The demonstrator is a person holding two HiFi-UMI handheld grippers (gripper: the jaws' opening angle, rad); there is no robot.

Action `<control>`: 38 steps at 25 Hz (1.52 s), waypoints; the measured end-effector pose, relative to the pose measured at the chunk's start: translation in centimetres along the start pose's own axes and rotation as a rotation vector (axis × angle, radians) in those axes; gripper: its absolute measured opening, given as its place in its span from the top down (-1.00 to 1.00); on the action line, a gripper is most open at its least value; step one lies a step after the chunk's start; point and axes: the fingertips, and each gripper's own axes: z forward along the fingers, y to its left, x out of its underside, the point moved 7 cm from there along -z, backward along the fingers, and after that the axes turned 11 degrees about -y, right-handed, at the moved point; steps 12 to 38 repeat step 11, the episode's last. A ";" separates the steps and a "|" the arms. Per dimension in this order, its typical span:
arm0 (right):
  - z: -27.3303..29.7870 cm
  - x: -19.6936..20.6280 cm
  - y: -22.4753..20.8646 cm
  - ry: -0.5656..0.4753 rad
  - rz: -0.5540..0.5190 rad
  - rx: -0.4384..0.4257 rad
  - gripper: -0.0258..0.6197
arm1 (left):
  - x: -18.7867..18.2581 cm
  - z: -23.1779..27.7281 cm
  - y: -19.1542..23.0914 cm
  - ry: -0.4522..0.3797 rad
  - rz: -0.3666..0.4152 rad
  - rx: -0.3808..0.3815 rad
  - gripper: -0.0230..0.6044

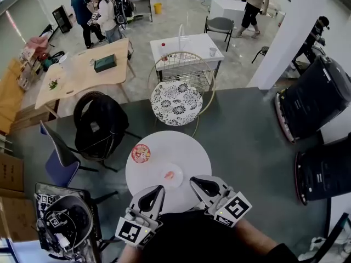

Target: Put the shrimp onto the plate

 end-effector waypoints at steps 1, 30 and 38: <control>-0.1 0.0 0.0 0.001 -0.002 0.004 0.87 | 0.0 0.2 0.0 -0.002 0.001 0.005 0.91; -1.0 -0.1 -0.6 0.002 0.000 0.048 0.87 | 0.6 1.1 0.1 0.026 -0.014 -0.002 0.91; -1.0 -0.1 -0.6 0.002 0.000 0.048 0.87 | 0.6 1.1 0.1 0.026 -0.014 -0.002 0.91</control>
